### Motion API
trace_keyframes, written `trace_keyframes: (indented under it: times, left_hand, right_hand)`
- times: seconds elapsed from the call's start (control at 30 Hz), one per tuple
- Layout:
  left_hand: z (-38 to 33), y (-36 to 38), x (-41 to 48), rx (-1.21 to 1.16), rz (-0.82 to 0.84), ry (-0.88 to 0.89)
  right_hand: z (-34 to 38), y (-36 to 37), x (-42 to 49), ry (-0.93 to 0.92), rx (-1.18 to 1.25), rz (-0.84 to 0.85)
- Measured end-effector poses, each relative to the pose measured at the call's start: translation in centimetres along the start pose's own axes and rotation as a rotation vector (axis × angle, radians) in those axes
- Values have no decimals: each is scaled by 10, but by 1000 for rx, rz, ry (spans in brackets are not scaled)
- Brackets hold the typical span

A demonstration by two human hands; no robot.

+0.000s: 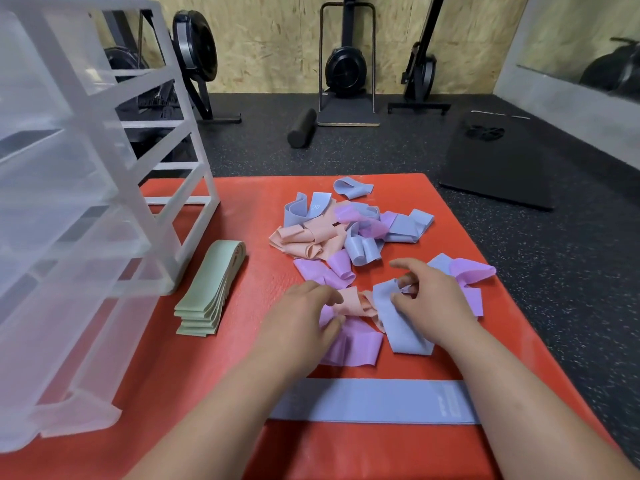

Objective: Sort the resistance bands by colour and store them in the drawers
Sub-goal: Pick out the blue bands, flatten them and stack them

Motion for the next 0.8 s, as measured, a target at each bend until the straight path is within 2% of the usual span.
trace_keyframes:
  times: [0.13, 0.27, 0.37, 0.43, 0.5, 0.57, 0.63, 0.7, 0.8]
  left_hand:
    - [1, -1, 1, -32, -15, -18]
    - [-6, -5, 4, -110, -36, -69]
    - [-18, -12, 8, -318, -81, -168]
    - [-29, -16, 13, -527, -70, -289]
    - [-40, -20, 17, -770, -22, -453]
    - [-44, -20, 15, -960, 49, -619]
    - [-38, -16, 12, -976, 86, -684]
    - [-26, -12, 9, -956, 90, -720]
    - [-13, -12, 12, -882, 59, -731]
  right_hand:
    - [11, -10, 1, -61, 82, -198]
    - [24, -31, 0, -70, 317, -389]
    - [40, -47, -9, -155, 517, -512]
    - [49, -47, -18, -211, 580, -455]
    - [53, -36, -29, -258, 557, -282]
    - [51, -20, -41, -343, 419, -89]
    - [46, -7, -49, -441, 283, 40]
    - [43, -3, -51, -471, 242, 90]
    - [36, -9, -45, -437, 251, -12]
Point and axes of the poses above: each hand's wrist, its own x-axis towards the middle knuckle, its own y-axis out of the palm, z = x × y, the point moved 1 cm from there along x, towards the middle knuckle, and after that the axes turned 12 degrees about -z, right-handed, at the moved point
